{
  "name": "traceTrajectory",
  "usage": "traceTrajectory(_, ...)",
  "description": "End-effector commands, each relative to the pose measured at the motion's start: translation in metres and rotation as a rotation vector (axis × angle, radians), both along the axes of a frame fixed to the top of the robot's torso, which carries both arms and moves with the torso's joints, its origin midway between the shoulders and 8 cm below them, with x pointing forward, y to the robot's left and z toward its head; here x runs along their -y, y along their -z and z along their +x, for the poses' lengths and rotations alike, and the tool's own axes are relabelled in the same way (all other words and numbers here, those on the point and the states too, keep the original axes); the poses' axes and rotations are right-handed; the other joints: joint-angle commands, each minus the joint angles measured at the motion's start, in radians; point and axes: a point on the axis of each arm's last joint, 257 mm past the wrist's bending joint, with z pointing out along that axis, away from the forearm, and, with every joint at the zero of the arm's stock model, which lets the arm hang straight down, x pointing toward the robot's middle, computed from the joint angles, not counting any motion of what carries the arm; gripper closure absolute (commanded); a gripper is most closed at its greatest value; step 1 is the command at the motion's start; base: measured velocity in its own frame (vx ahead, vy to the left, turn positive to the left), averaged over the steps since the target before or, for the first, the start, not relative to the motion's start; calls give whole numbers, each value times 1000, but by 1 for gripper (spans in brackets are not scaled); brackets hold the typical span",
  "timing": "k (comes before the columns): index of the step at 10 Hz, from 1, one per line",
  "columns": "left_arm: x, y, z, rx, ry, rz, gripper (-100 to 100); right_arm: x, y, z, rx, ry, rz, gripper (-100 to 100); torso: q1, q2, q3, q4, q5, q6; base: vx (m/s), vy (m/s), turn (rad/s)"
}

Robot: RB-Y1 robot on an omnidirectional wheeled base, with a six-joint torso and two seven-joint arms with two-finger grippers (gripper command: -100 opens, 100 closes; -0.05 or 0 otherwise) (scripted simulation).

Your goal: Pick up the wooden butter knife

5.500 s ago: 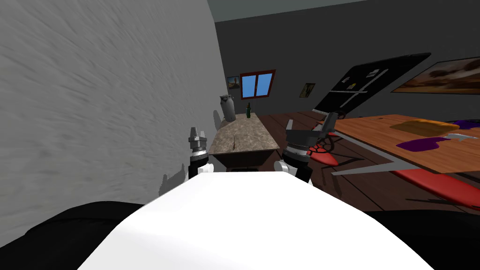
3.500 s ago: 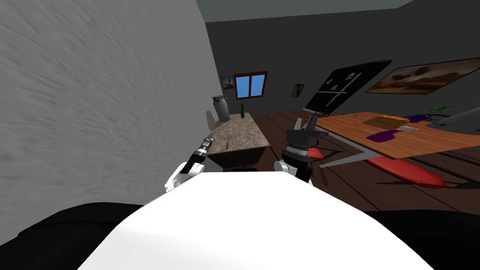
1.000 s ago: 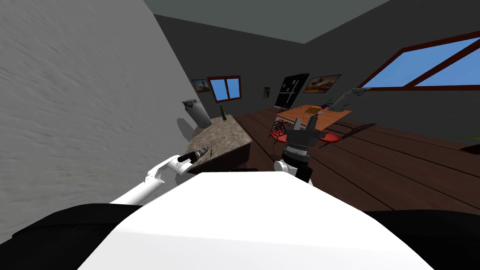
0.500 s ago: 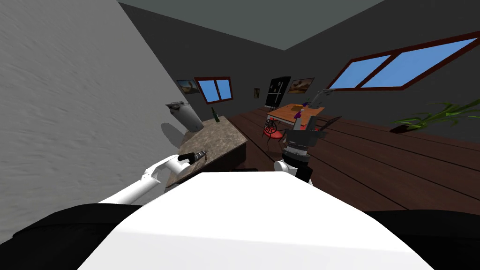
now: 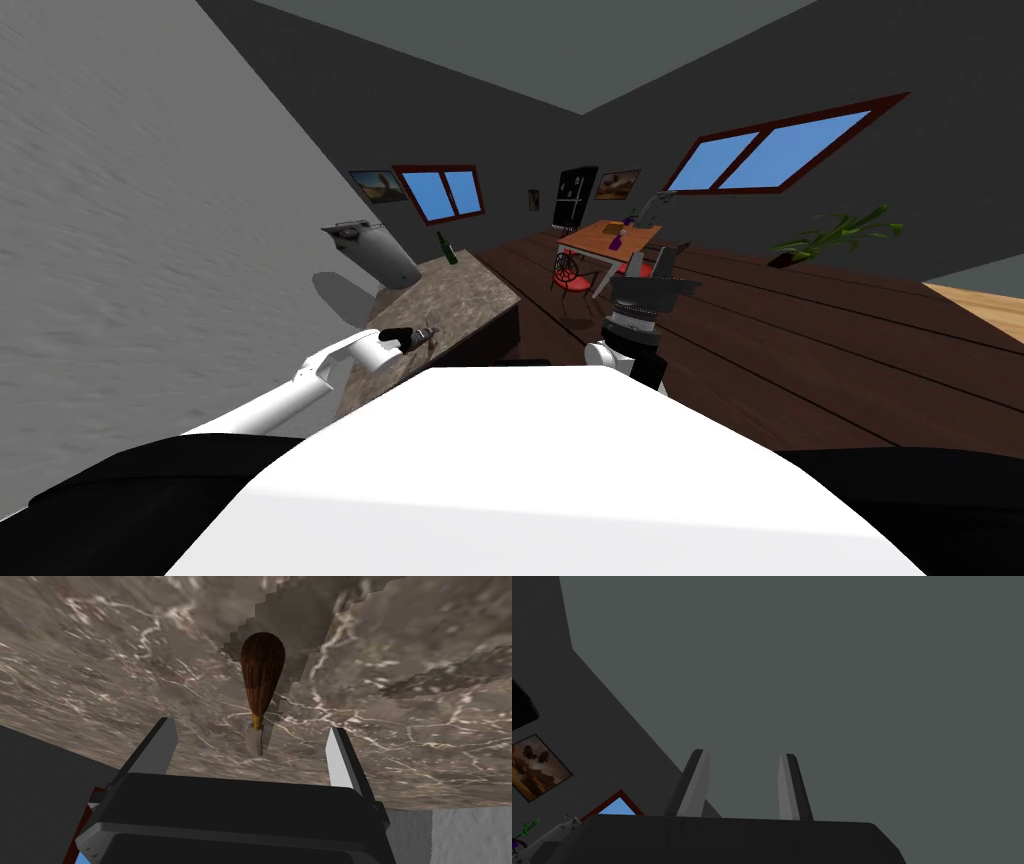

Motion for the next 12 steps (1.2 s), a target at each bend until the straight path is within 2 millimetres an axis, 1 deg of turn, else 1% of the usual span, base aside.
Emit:
traceTrajectory(1, -4, 1, -5, -29, -8, 12, -100, 0, 0, 0, 0, 0, 0, 0, 0, 0, 0, 0, 0, 0, -2, -2, -69)
traceTrajectory(2, -2, 1, -3, -17, -5, 7, -100, 0, 0, 0, 0, 0, 0, 0, 0, 0, 0, 0, 0, 0, 0, 0, -13)
traceTrajectory(3, -2, 1, -3, -20, -6, 8, 0, 0, 0, 0, 0, 0, 0, 0, 0, 0, 0, 0, 0, 0, 0, 0, 0)
traceTrajectory(4, -7, 9, -5, -20, -17, 8, -100, 0, 0, 0, 0, 0, 0, 0, 0, 0, 0, 0, 0, 0, 11, 3, -81)
traceTrajectory(6, -13, 20, -9, -21, -29, 8, -100, 0, 0, 0, 0, 0, 0, 0, 1, -1, -1, 0, 0, 0, 19, 10, -76)
traceTrajectory(7, -11, 15, -8, -20, -25, 8, -100, 0, 0, 0, 0, 0, 0, 0, 1, -1, -1, 0, 0, 0, 8, 5, -14)
traceTrajectory(8, -11, 16, -8, -20, -25, 8, 100, 0, 0, 0, 0, 0, 0, 0, 1, -1, 0, 0, 0, 0, 0, 0, 0)
traceTrajectory(12, -12, 15, -8, -18, -27, 10, 100, 0, 0, 0, 0, 0, 0, 0, 1, -1, -1, -1, 2, 1, 0, 1, 4)
